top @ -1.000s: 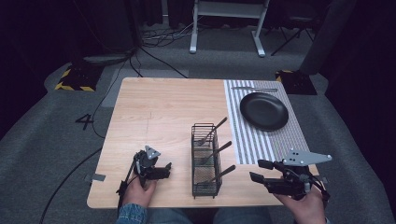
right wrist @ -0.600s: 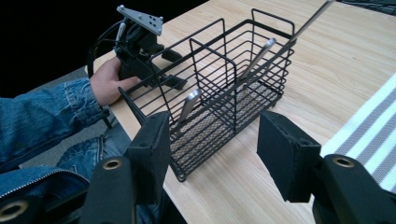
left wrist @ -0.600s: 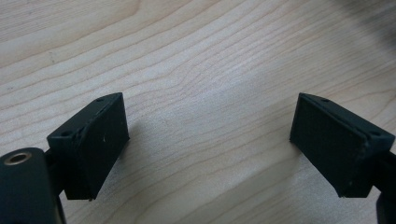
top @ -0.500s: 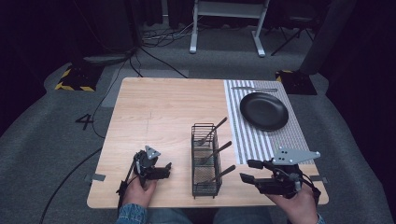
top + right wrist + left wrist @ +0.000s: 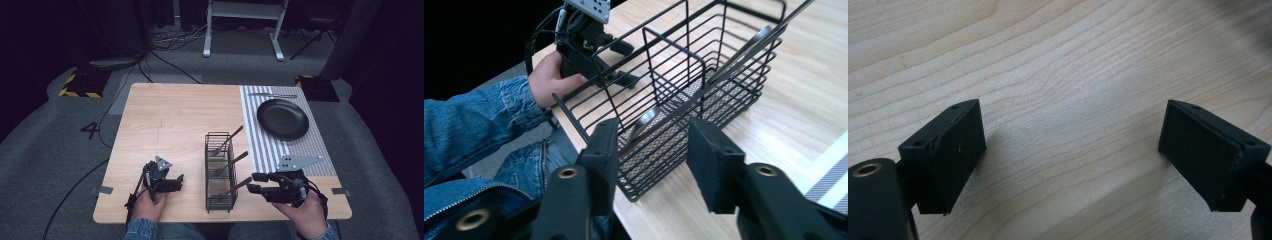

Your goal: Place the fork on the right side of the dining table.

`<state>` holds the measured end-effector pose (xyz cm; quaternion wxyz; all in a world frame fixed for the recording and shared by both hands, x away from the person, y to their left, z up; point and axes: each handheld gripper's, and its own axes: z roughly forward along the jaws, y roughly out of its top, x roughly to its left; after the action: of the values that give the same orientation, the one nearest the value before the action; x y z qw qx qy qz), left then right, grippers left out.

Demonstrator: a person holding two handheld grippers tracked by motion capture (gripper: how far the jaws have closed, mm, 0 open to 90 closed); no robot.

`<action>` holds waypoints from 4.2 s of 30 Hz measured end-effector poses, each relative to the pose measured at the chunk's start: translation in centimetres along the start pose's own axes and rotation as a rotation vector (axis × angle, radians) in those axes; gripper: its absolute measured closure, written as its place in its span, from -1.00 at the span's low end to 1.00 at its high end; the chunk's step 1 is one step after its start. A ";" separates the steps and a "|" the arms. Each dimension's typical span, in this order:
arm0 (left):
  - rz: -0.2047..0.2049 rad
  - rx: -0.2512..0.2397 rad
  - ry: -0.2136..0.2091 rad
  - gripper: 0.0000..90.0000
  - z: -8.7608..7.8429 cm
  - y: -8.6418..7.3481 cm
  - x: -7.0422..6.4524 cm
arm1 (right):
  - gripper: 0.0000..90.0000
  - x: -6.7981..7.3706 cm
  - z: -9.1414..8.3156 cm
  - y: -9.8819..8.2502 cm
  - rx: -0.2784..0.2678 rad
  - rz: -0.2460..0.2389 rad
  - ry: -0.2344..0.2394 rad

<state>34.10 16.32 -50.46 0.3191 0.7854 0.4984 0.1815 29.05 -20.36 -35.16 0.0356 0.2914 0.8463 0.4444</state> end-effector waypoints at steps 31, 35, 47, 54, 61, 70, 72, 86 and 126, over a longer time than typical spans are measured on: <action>-0.001 0.000 0.001 -0.75 0.0 0.0 0.0 | 0.93 0.9 0.4 0.6 -0.003 -0.009 0.024; -0.001 0.000 0.000 -0.75 0.0 0.0 0.0 | 0.93 1.1 0.3 0.7 -0.015 -0.014 0.018; -0.001 0.000 0.000 -0.75 0.0 0.0 0.0 | 0.94 1.4 -1.7 1.5 -0.092 -0.030 0.006; -0.004 0.001 0.000 -0.75 0.1 0.1 0.0 | 0.94 1.6 -2.8 2.0 -0.120 -0.037 -0.002; 0.002 0.000 -0.001 -0.75 0.1 0.1 0.1 | 0.94 1.4 -4.4 2.4 -0.158 -0.029 -0.015; 0.002 0.000 -0.001 -0.75 0.1 0.1 0.1 | 0.94 1.1 -6.6 2.8 -0.195 -0.027 -0.021; 0.002 0.000 0.000 -0.75 0.1 0.1 0.1 | 0.94 1.1 -7.0 2.8 -0.203 -0.026 -0.024; 0.002 0.000 0.000 -0.75 0.1 0.1 0.1 | 0.94 0.6 -9.8 2.8 -0.245 -0.018 -0.052; 0.001 0.000 0.000 -0.75 0.1 0.1 0.1 | 0.94 -4.7 -16.4 1.6 -0.321 0.098 -0.246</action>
<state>34.28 16.29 -50.45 0.3192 0.7856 0.4980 0.1815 28.42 -34.14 -24.98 0.1631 0.3748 0.7388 0.5359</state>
